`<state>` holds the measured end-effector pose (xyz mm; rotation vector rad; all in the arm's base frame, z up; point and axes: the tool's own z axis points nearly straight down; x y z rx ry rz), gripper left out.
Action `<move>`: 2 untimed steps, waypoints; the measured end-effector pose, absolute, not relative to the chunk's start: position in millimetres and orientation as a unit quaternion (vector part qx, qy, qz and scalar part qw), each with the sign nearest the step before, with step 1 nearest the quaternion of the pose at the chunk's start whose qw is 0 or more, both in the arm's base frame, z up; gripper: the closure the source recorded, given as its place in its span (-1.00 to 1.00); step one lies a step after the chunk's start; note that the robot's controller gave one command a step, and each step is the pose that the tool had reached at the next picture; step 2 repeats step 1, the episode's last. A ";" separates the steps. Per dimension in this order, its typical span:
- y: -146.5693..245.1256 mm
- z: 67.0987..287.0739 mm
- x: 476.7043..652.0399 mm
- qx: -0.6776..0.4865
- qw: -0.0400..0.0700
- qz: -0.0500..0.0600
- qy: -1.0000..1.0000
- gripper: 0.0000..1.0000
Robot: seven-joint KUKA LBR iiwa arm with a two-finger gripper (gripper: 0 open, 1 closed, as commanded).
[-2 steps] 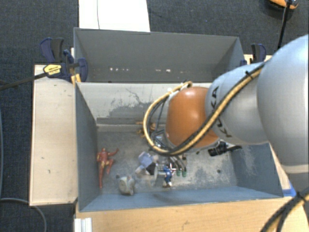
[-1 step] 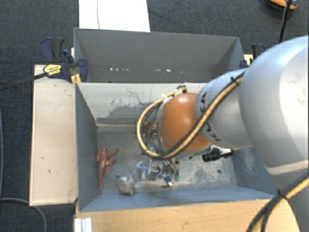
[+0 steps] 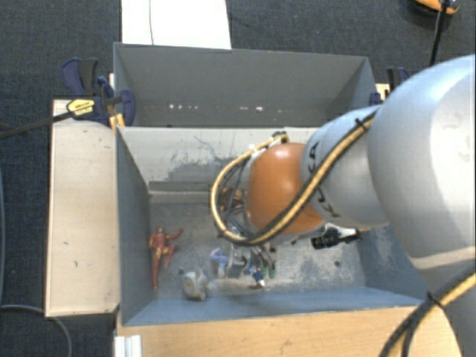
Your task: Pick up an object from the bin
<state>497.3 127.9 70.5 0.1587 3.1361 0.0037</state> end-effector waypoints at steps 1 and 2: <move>118.1 205.4 497.1 0.060 0.002 0.002 0.998 1.00; 118.1 205.4 497.1 0.060 0.002 0.002 0.998 1.00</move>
Offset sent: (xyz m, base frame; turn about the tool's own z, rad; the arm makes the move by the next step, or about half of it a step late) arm 0.0000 0.0000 0.0000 0.0000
